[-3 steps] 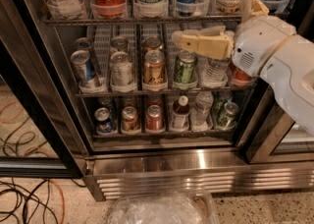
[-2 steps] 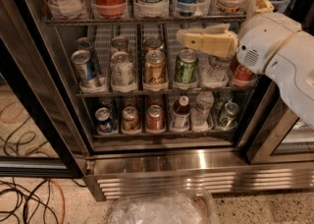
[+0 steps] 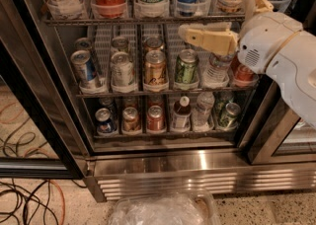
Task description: Pick redbull can from top shelf of fridge
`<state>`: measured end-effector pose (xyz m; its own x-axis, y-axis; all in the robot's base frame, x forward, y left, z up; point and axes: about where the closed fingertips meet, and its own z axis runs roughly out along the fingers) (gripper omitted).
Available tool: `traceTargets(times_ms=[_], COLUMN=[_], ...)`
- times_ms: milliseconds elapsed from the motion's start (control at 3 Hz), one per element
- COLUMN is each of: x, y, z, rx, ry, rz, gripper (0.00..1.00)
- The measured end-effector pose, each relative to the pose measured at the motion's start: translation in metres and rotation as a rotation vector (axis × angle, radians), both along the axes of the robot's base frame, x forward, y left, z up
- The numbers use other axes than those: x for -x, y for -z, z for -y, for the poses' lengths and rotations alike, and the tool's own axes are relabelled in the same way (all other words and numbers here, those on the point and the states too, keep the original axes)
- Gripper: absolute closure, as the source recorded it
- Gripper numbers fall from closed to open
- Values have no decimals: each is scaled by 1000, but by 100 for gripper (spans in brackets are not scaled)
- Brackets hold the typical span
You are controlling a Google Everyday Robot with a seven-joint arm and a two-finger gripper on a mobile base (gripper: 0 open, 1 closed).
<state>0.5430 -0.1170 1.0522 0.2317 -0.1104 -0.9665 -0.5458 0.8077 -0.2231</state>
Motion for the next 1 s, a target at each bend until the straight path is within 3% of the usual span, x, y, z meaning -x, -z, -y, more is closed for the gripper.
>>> traceTargets(times_ms=[667, 1000], x=[0, 0], y=[0, 0], z=[0, 0], rx=[0, 0], ry=[0, 0], rz=[0, 0], gripper=[14, 32])
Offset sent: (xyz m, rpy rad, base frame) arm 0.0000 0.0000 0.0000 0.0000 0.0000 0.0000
